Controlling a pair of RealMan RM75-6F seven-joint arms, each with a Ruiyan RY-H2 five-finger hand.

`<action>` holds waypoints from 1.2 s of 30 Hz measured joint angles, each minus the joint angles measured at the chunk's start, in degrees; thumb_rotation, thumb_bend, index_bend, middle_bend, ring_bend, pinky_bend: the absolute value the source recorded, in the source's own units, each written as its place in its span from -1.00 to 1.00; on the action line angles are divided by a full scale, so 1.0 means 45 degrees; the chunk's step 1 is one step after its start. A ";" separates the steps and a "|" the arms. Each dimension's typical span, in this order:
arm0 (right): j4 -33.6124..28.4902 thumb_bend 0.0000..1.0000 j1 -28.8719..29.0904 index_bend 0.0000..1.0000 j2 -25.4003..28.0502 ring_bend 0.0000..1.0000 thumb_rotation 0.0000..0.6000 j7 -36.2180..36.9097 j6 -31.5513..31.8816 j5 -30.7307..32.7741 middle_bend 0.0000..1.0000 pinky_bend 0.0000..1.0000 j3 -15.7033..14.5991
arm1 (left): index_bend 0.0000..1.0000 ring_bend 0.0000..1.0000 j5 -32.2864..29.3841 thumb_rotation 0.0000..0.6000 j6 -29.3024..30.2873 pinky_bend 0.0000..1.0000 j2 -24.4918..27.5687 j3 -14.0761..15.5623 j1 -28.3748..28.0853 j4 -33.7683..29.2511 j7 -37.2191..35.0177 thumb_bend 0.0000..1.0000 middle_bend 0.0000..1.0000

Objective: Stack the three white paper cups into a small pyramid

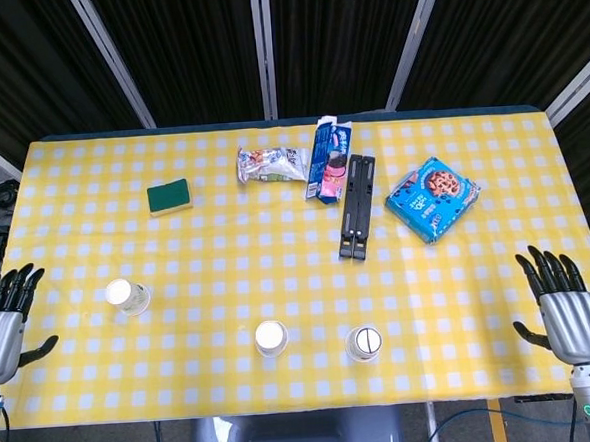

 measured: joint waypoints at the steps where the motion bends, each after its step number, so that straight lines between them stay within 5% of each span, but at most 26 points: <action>1: 0.0005 -0.89 -0.0008 -0.86 0.0014 -1.00 1.00 0.0027 -0.0001 0.0008 -1.00 -1.00 -0.0004 | -1.00 -1.00 0.0014 1.00 0.0007 -1.00 0.0000 0.0006 0.0000 -0.0014 0.0023 -0.65 -1.00; 13: -0.0030 -0.89 -0.0019 -0.86 0.0041 -1.00 1.00 0.0154 0.0050 -0.0107 -1.00 -1.00 -0.0039 | -0.99 -1.00 -0.0153 1.00 -0.0504 -1.00 0.0013 -0.0054 -0.0253 -0.0033 -0.0179 -0.66 -1.00; 26: -0.0023 -0.89 0.0023 -0.85 0.0036 -1.00 1.00 0.0219 -0.0062 -0.0148 -1.00 -1.00 -0.0095 | -0.52 -1.00 -0.1033 1.00 -0.3408 -1.00 -0.0240 -0.0585 -0.2013 0.0713 -0.0020 -0.54 -1.00; 36: -0.0017 -0.89 0.0021 -0.83 0.0040 -1.00 1.00 0.0277 -0.0021 -0.0139 -1.00 -1.00 -0.0068 | -0.51 -1.00 -0.1994 1.00 -0.5993 -1.00 -0.0307 -0.0663 -0.3355 0.0967 -0.0012 -0.43 -1.00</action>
